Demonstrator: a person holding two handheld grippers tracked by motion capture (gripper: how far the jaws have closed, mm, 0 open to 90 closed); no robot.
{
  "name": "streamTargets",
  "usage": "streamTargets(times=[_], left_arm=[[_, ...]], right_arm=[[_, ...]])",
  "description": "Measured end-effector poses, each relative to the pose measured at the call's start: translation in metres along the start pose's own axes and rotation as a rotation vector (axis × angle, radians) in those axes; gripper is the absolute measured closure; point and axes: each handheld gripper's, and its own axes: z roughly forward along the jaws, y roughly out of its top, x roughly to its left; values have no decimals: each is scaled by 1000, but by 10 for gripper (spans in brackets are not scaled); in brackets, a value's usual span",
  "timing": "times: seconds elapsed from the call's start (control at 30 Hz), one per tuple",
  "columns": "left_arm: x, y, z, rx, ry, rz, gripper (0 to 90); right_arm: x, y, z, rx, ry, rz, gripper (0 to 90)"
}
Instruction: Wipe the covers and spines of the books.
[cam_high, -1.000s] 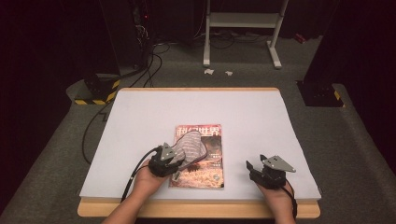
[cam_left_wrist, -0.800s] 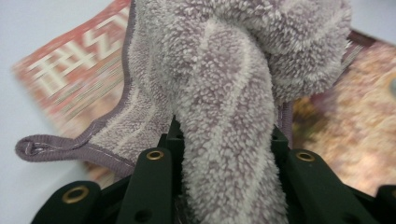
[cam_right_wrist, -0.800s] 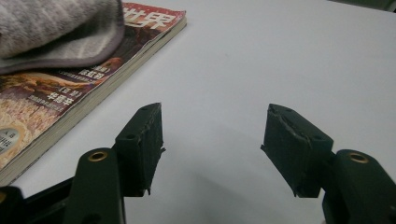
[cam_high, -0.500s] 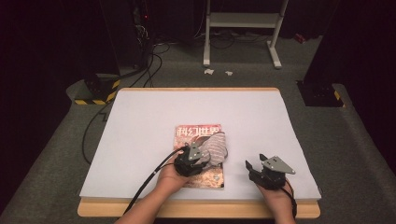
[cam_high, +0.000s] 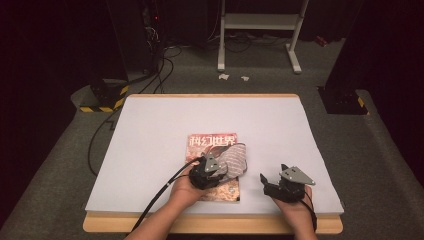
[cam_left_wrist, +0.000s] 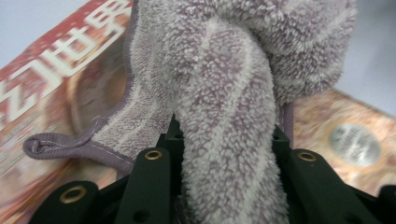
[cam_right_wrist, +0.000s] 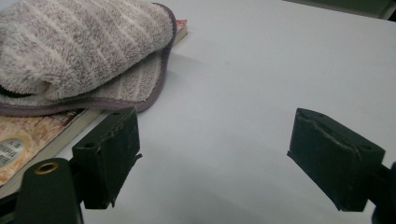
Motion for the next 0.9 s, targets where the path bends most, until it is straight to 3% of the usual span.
streamTargets(times=[0.07,0.1,0.33,0.5,0.67,0.9], left_arm=[[4,-3,-2,1,6,-2,647],[13,-10,-9,0,21,-21,647],[41,-39,-35,0,85,-78,650],[58,-57,-53,7,132,-117,650],[63,-61,-57,11,140,-128,650],[58,-57,-53,14,142,-121,655]], right_arm=[[1,1,0,-3,7,-3,158],[1,1,-1,-5,8,-4,165],[0,3,-4,-31,36,7,205],[2,4,-1,21,26,-33,207],[4,5,-1,39,26,-29,208],[1,6,-2,45,24,-21,258]])
